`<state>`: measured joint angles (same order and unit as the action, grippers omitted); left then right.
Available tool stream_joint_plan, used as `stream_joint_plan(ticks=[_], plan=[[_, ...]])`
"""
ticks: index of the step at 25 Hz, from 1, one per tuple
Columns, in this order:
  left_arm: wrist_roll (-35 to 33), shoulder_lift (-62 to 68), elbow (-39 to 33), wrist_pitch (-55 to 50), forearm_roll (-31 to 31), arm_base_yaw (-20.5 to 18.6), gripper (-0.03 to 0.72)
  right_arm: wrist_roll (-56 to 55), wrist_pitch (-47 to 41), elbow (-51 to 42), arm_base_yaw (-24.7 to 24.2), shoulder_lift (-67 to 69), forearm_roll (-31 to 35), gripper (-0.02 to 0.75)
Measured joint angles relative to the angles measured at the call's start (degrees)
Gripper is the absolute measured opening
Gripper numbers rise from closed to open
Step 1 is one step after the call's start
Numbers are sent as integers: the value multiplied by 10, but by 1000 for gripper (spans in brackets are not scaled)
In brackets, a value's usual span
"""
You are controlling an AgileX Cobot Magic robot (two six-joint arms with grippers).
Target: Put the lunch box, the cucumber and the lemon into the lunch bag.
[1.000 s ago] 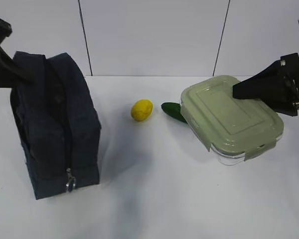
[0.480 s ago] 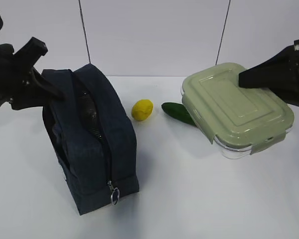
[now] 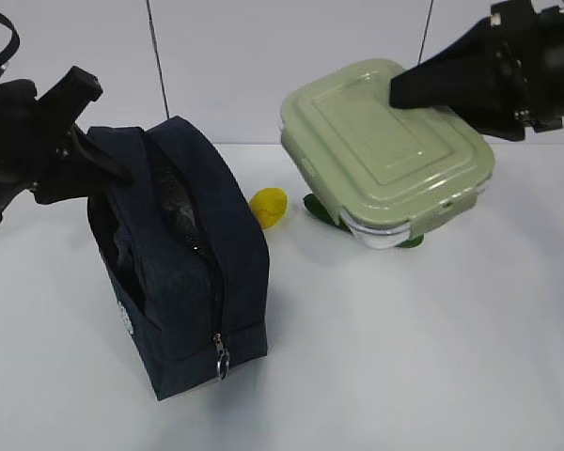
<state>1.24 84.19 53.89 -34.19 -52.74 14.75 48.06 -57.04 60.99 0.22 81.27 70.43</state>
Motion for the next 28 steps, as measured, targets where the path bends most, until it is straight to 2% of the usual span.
stream_joint_plan(ticks=[8,14,21,28], plan=[[2,0,-4,9,0,0,39,-43,58,88,114,61,-29,405],[2,0,-4,24,0,0,36,-55,107,136,170,106,-34,405],[6,8,-4,25,-2,0,36,-59,145,185,210,155,-51,405],[7,11,-4,25,-5,0,36,-61,175,208,212,206,-69,404]])
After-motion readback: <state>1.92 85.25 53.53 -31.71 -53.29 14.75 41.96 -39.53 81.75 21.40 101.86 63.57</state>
